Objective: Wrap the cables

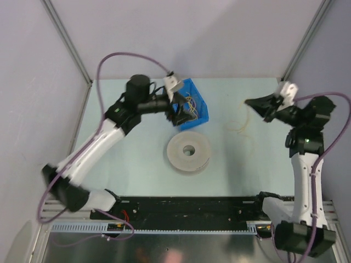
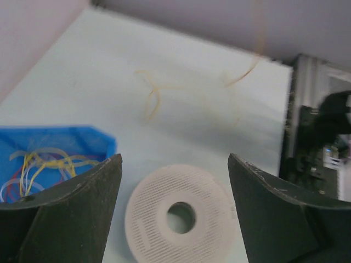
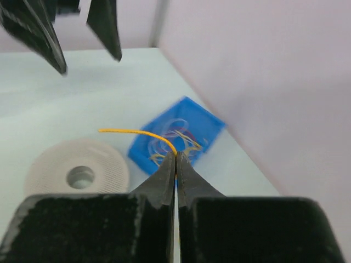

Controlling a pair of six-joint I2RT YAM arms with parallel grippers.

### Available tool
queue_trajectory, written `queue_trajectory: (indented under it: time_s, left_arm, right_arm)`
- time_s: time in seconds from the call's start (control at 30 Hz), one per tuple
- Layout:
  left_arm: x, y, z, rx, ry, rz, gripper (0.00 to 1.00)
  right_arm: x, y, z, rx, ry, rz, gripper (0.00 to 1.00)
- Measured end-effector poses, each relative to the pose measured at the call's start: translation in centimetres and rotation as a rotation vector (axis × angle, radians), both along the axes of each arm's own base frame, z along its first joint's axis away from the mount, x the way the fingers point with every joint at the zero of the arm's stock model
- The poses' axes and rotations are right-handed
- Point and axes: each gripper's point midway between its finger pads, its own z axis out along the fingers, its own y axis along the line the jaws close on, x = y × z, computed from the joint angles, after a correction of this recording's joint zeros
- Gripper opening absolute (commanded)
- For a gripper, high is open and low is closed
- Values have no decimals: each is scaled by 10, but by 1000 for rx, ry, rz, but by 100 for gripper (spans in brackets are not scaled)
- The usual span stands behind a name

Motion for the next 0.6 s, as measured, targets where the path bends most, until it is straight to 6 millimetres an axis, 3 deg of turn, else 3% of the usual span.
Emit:
queue_trajectory:
  time_s: [0.17,0.3,0.4,0.6]
  left_arm:
    - [-96,29,58,-130,-148,-154,68]
    - [-121,34,69,-184,-116,-198,59]
    - [-124,22,52,-179,19,-220,56]
    - [-129,-9,-20,-76,370,-221,48]
  right_arm:
    - [-46,84,-31,-171,-94,240,0]
    - [-81,126,-66,-334,-156,385,0]
    - [-93,139,-84,-441,-192,420,0]
    - [-100,150,-101,-594,-263,409,0]
